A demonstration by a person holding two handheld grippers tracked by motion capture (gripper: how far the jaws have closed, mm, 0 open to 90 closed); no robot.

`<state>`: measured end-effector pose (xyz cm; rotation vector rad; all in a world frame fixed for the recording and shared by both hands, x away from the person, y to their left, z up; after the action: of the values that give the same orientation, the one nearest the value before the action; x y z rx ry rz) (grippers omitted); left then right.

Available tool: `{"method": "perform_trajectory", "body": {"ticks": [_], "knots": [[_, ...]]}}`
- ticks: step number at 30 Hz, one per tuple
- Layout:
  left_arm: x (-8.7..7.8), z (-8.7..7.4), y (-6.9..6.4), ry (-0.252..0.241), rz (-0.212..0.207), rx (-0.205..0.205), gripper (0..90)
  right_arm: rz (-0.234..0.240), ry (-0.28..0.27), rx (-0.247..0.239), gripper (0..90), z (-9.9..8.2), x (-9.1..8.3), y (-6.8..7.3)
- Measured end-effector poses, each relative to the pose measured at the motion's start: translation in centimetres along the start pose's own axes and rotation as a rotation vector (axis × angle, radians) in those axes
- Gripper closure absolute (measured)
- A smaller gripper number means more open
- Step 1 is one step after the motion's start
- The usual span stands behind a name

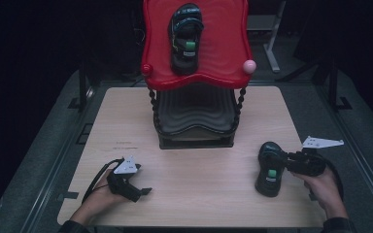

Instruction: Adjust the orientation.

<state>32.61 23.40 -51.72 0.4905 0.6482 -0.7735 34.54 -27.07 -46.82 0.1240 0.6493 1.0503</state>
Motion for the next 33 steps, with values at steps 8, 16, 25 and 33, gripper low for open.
{"method": "perform_trajectory", "body": {"ticks": [8,16,25,33], "knots": [[0.0,0.0,0.0,0.0,0.0,0.001,1.5,0.035,-0.027,0.032,66.4,0.0,0.9,-0.2],[0.0,0.0,0.0,0.0,0.0,0.001,1.5,0.079,-0.089,0.089,67.4,-0.1,0.6,-0.6],[0.0,0.0,0.0,0.002,-0.001,0.002,1.5,0.112,-0.18,0.105,67.4,1.5,-0.7,0.2],[0.0,0.0,0.0,0.003,-0.001,0.003,1.5,0.12,-0.206,0.08,67.4,4.0,-1.7,1.2]]}}
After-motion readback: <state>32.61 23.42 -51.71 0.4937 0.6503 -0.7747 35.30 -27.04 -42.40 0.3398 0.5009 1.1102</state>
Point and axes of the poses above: each handheld gripper's, and its own axes: x roughly forward along the jaws, z roughly out of its top, y roughly to its left, the point moved 6 cm from there along x, roughly forward along the jaws, and after that the axes turned 14 degrees about z, right-handed, at the moved point
